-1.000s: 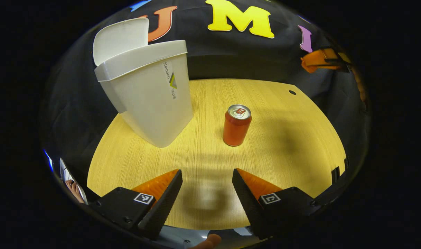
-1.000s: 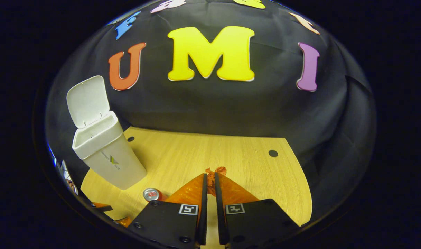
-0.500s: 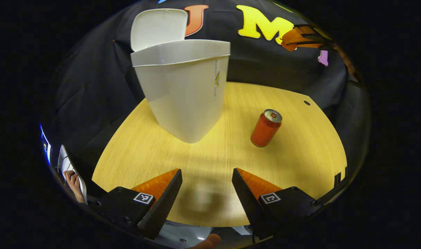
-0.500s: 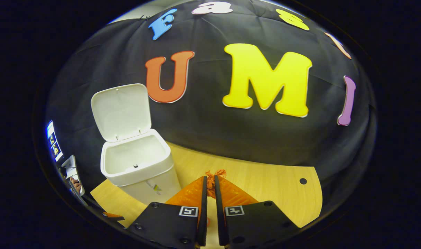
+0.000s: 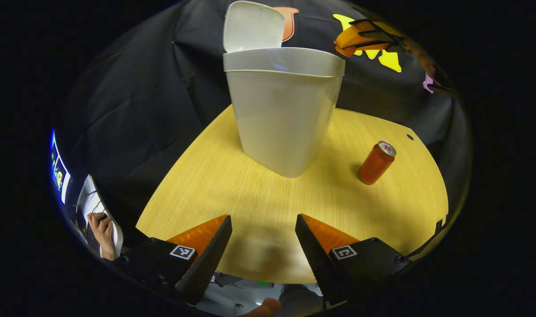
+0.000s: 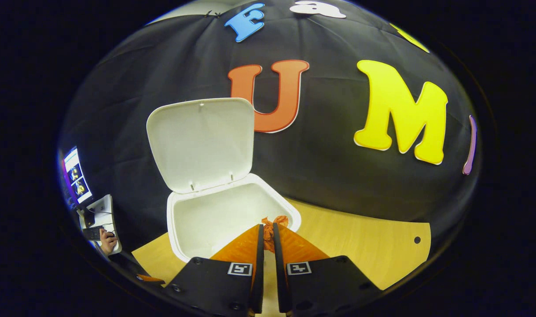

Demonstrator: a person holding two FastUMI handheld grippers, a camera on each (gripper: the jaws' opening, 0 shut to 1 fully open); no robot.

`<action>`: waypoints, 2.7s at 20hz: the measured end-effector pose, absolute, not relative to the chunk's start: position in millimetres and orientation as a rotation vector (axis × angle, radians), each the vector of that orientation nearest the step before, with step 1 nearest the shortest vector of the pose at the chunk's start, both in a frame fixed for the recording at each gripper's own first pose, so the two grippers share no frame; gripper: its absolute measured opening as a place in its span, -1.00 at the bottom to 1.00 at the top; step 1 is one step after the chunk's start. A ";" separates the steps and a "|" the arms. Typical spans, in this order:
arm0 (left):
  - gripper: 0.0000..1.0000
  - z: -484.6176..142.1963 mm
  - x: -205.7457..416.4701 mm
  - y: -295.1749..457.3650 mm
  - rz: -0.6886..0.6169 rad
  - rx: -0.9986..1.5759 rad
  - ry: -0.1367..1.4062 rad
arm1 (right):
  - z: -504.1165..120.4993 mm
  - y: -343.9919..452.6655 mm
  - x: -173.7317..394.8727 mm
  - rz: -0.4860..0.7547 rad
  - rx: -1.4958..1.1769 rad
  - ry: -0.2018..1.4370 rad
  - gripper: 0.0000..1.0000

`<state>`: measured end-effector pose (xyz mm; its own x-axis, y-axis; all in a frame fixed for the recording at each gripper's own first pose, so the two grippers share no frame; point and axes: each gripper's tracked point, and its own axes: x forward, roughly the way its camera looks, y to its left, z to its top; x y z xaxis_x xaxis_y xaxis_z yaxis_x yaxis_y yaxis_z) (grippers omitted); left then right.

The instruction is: Press the lid of the desktop garbage bin to open it, pick up the crumpled paper on the desktop and throw it into the bin, then pick up the pop can on the desktop and drop it into the bin, and finally close the garbage bin lid.

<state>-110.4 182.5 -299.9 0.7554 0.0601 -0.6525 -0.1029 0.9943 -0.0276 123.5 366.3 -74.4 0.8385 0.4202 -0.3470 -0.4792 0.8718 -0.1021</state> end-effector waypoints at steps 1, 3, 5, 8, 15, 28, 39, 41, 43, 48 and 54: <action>0.93 -300.4 -111.2 187.6 0.091 -0.057 0.706 | -78.6 375.2 123.4 0.484 -0.186 0.331 -0.72; 0.93 -302.8 -112.3 196.4 0.093 -0.038 0.705 | -83.0 388.4 124.0 0.494 -0.180 0.338 -0.73; 0.93 -303.6 -113.6 200.6 0.089 -0.023 0.702 | -86.0 398.4 125.4 0.507 -0.183 0.340 -0.72; 0.93 -306.8 -113.7 199.3 0.082 -0.035 0.709 | -90.9 405.5 123.6 0.514 -0.180 0.357 -0.63; 0.93 -315.0 -113.2 187.8 0.056 -0.032 0.732 | -86.2 414.8 108.7 0.576 -0.147 0.361 -0.23; 0.93 -320.6 -76.8 111.8 -0.134 0.087 0.653 | -44.7 345.9 85.2 0.483 -0.095 0.275 0.83; 0.87 -325.8 -40.4 4.5 -0.317 0.133 0.542 | -28.7 222.3 68.7 0.282 -0.110 0.242 0.89; 0.87 -325.6 -32.0 -12.7 -0.343 0.139 0.518 | -33.8 205.8 65.3 0.259 -0.114 0.257 0.84; 0.86 -323.2 -23.1 -25.4 -0.369 0.161 0.488 | -38.9 189.6 63.9 0.235 -0.115 0.268 0.88; 0.86 -321.4 -1.9 -50.9 -0.399 0.181 0.465 | -34.7 162.3 60.8 0.191 -0.097 0.277 0.89; 0.86 -316.8 21.5 -75.7 -0.429 0.218 0.435 | -29.1 137.8 63.1 0.154 -0.087 0.268 0.88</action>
<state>21.5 -75.7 -316.8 0.8198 -0.3536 -0.4505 0.4451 0.8883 0.1128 63.1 137.8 -29.1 0.9527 0.1395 -0.2699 -0.1627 0.9845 -0.0655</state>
